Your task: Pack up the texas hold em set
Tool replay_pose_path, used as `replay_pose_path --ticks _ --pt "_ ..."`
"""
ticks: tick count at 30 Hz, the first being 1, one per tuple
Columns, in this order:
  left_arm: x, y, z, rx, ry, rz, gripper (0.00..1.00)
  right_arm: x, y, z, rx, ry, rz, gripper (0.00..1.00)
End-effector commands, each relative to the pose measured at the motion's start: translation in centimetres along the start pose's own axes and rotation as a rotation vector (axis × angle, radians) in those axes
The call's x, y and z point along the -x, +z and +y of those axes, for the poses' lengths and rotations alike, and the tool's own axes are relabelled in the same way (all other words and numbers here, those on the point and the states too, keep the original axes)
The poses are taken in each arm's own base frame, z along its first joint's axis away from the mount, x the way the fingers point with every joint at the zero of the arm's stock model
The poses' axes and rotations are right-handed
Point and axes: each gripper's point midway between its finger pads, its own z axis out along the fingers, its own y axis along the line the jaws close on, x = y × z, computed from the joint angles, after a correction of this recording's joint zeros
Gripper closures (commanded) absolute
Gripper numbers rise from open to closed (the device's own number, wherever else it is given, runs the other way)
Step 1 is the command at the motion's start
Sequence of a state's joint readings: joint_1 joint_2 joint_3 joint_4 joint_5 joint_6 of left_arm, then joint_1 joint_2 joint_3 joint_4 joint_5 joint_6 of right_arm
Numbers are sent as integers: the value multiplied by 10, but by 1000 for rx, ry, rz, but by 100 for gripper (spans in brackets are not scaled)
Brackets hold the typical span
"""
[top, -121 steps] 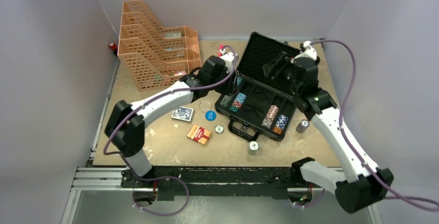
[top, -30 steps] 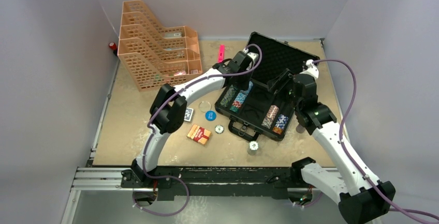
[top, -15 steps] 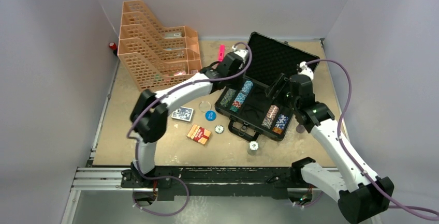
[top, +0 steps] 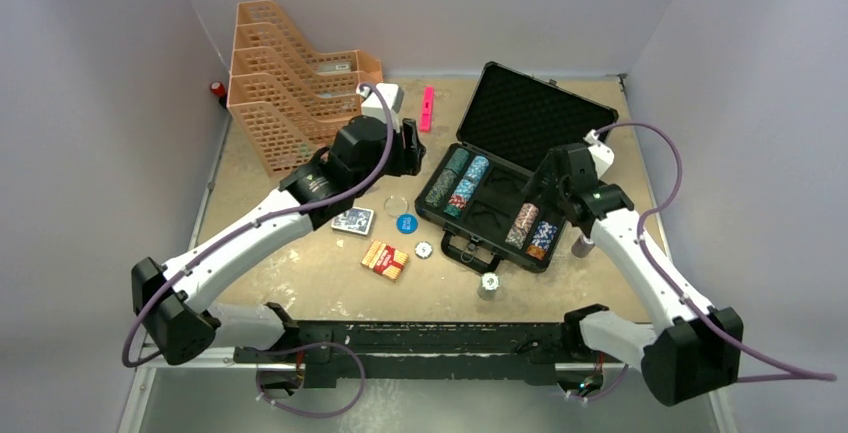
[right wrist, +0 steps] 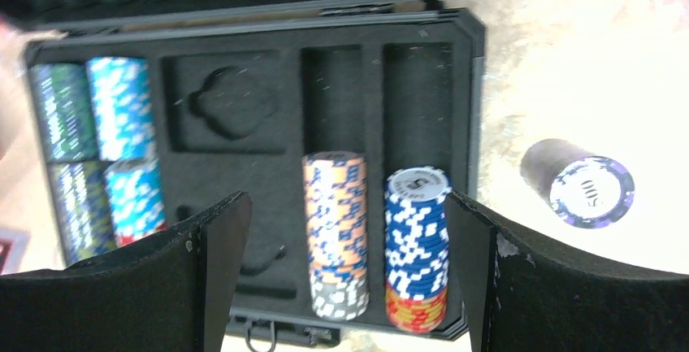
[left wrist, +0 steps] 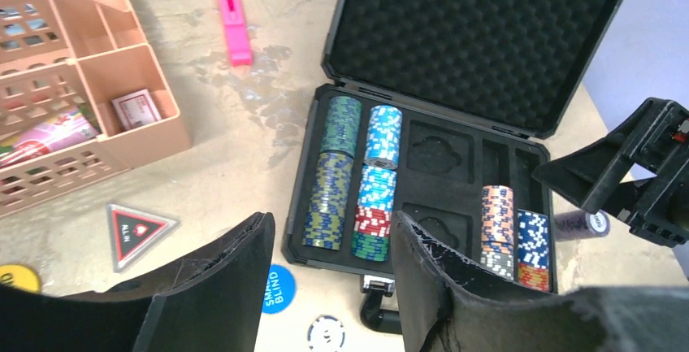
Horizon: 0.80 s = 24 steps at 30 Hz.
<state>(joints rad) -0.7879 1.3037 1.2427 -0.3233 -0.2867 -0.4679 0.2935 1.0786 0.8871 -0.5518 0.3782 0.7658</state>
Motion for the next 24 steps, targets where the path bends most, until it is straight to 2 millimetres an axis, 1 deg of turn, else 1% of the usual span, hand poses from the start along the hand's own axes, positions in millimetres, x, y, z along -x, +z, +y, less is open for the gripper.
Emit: replay_pose_path --ticks 1,3,6,9,13,17,20,24 --pt "3 -6 16 69 15 -47 45 8 16 -19 -105 106 21 10" --pt "-3 -3 18 70 7 -39 45 8 25 -26 -130 139 42 11" --pt "-15 1 19 73 4 -11 44 10 35 -30 -130 155 43 15" --pt "-23 5 20 79 3 9 46 8 44 -35 -145 172 31 18" --pt "-27 8 17 56 -4 12 48 -1 59 -53 -205 218 40 20" --pt "-29 10 15 46 -1 17 49 -5 75 -64 -252 214 65 19" --pt "-31 12 16 52 2 21 49 -10 85 -64 -247 194 98 20" --pt "-32 14 17 58 5 23 50 -22 98 -42 -118 152 168 31"
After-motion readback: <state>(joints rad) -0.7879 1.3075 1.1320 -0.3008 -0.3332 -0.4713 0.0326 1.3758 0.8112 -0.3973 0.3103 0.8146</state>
